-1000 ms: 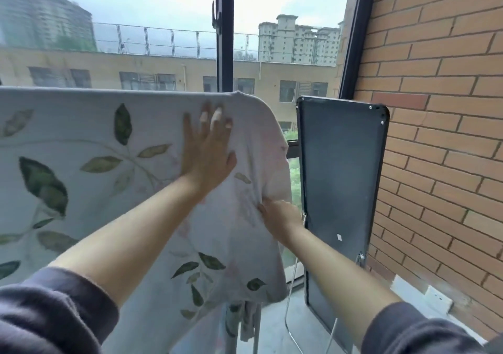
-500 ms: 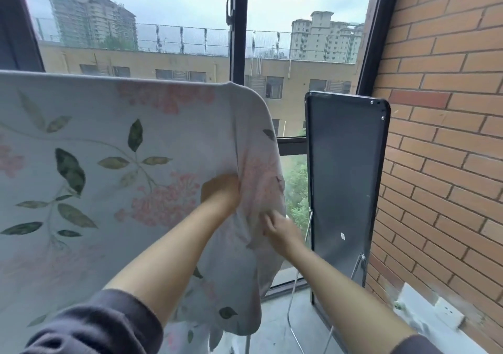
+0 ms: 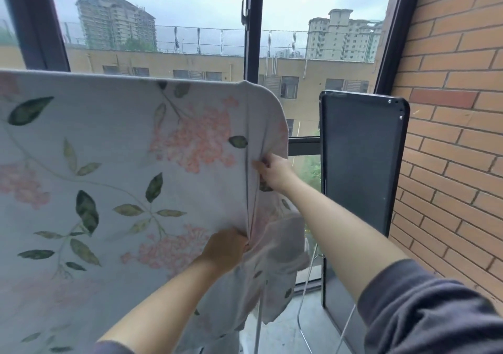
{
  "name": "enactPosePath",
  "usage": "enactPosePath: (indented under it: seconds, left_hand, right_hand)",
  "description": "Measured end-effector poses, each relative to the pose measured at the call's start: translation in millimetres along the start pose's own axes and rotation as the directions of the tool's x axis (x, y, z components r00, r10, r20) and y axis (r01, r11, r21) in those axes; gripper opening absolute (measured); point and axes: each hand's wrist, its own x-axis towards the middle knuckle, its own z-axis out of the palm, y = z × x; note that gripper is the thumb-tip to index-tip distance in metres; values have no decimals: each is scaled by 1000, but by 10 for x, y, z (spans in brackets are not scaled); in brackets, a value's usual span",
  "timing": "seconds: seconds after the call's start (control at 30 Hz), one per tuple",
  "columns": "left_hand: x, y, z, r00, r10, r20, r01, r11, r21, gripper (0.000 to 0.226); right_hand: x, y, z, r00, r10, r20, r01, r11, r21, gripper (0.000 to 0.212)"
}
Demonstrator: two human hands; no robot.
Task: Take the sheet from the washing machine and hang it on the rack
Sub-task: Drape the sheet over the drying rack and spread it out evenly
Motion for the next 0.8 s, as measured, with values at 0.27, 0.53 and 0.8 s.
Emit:
enactPosePath:
  seconds: [0.27,0.53,0.8]
  left_hand:
    - [-70,-100,157,996,53,69,-57,997,58,25]
    - [-150,-147,233,992,-22,127,22,1000,-2,27]
    - [-141,-385,-121,974,-155,166,182,969,-164,34]
  right_hand:
    - [-165,12,160,997,71,-37,-73,996,-46,34]
    - [-85,-187,151,999,28,-43,-36,980,-196,24]
    - [-182,6,308,999,7,-54,-21,965,-260,26]
